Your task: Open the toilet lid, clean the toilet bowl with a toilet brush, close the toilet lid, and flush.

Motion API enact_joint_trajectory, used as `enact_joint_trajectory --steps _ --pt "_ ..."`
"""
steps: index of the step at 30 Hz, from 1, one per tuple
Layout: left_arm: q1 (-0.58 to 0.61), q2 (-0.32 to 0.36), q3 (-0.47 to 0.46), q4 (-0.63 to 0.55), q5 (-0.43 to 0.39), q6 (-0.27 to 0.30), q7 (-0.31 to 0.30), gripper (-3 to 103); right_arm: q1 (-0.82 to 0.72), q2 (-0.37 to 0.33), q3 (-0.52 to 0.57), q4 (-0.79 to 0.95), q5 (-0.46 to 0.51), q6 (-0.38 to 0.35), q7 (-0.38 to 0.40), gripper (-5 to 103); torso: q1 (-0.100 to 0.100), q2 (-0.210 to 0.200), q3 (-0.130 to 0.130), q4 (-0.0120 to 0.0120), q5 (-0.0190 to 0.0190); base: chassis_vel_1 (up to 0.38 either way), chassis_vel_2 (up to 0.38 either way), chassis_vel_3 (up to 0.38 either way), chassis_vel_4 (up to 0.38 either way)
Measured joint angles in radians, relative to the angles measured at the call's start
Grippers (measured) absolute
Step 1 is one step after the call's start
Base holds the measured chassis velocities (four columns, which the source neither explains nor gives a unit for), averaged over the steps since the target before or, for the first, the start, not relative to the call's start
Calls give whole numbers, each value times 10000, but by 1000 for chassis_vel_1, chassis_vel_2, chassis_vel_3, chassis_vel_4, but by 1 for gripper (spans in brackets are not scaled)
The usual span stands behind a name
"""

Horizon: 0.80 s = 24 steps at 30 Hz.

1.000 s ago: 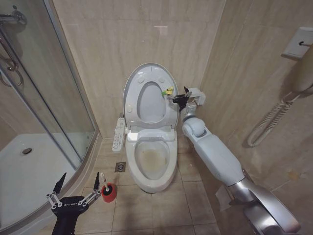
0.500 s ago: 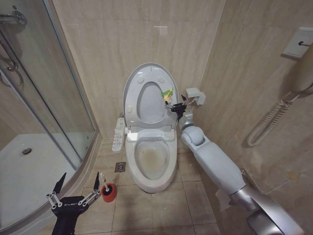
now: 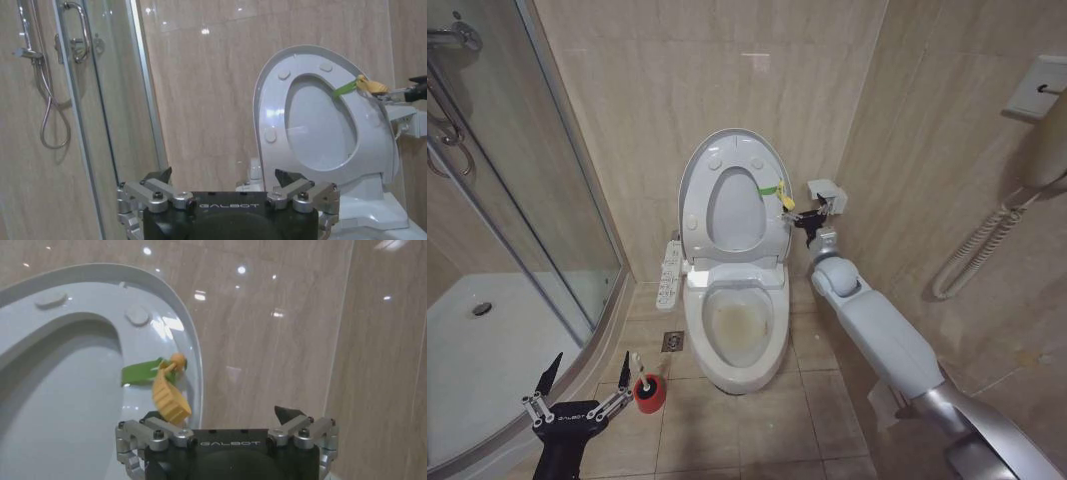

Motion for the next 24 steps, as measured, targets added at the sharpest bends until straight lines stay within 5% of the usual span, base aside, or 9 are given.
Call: enact_joint_trajectory --steps 12,24 --pt "0 0 0 0 0 0 0 100 -2129 -751 878 2323 596 -155 -212 100 0 0 0 1 -1 0 0 0 0" --pt "0 -1 0 0 0 0 -2 100 -5257 -1218 2148 5748 2740 -1574 749 100 -1 1 -1 2 -1 0 0 0 0"
